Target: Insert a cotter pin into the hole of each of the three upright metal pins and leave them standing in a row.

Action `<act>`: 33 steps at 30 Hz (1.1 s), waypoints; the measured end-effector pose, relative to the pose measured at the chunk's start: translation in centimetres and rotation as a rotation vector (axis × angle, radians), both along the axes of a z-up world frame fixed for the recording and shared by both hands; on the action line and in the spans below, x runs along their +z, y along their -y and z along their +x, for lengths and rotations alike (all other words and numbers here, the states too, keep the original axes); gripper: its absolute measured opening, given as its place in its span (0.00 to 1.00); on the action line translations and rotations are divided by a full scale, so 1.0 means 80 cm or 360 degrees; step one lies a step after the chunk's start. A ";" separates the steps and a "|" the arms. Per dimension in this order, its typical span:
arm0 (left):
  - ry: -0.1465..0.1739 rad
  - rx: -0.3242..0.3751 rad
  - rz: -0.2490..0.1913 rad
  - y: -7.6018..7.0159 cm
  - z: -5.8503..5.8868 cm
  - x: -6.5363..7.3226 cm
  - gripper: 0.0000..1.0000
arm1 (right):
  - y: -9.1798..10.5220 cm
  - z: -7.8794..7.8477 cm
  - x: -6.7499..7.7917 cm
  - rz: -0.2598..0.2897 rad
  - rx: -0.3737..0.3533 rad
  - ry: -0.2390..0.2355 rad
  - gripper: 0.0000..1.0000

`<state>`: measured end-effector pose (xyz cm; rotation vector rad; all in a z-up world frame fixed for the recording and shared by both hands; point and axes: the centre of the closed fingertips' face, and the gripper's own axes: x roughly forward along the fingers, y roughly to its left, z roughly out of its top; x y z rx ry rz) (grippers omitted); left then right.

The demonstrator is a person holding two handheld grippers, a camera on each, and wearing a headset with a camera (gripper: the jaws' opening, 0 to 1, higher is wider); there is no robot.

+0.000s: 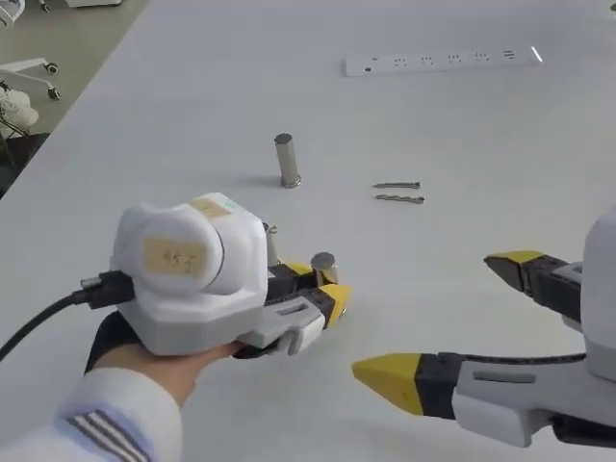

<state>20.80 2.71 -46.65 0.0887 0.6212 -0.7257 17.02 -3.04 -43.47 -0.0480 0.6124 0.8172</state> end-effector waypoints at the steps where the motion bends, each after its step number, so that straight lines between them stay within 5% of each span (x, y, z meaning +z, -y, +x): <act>1: 0.0004 -0.0001 -0.0001 0.000 0.000 -0.001 0.09 | 0.000 0.000 0.000 -0.0001 0.0002 -0.0001 0.95; 5: 0.0041 -0.0006 0.0006 0.000 0.001 -0.002 0.09 | -0.001 0.000 0.002 -0.0002 0.0006 0.0002 0.95; 33: 0.0091 0.0004 -0.0046 0.002 -0.002 -0.006 0.11 | -0.008 -0.004 0.005 -0.0022 0.0057 -0.0020 0.93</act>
